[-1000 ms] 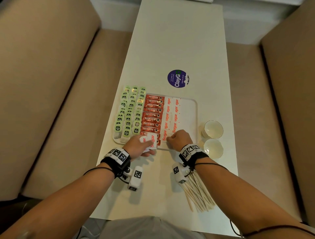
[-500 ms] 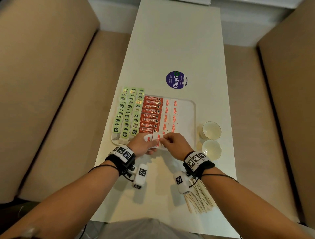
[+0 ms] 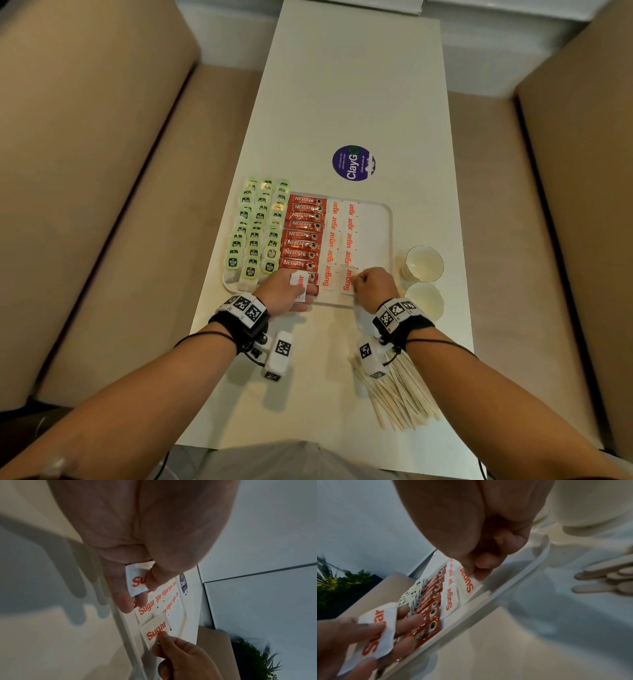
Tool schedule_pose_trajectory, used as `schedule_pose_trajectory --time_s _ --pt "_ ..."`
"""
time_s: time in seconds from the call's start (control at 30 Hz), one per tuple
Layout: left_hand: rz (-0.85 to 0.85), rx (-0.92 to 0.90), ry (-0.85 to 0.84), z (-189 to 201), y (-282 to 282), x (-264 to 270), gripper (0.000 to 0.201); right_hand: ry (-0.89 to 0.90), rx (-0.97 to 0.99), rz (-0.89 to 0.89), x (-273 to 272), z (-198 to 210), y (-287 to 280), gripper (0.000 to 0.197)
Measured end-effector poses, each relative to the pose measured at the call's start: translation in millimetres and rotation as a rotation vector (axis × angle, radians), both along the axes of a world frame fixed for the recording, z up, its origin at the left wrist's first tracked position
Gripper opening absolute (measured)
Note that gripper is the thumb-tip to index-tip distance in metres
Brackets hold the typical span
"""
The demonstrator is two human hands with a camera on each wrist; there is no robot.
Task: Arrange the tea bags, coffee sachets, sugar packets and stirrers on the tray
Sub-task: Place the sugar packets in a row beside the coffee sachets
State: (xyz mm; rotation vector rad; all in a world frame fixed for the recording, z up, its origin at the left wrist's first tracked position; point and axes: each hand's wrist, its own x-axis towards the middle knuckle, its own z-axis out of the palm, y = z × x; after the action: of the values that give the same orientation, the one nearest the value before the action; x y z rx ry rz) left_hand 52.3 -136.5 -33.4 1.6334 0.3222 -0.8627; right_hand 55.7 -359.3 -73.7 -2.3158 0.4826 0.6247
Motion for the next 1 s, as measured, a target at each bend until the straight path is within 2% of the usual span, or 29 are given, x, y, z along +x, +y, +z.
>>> schedule_pose_trajectory --time_s 0.27,0.5,0.83,1.0 --pt "0.058 -0.019 0.024 -2.5 2.9 -3.1 0.018 0.025 -0.049 -0.02 6.0 -1.6 3.5 0.028" --pt "0.19 -0.052 0.128 -4.1 3.1 0.6 0.027 0.032 -0.084 -0.013 7.5 -2.5 4.1 0.029" --pt "-0.018 0.078 -0.024 -13.7 11.7 0.9 0.02 0.031 -0.074 -0.017 7.5 2.5 4.0 0.031" --pt "-0.056 0.081 -0.091 -18.0 14.4 1.3 0.021 -0.085 -0.031 -0.005 -2.3 11.4 10.5 0.028"
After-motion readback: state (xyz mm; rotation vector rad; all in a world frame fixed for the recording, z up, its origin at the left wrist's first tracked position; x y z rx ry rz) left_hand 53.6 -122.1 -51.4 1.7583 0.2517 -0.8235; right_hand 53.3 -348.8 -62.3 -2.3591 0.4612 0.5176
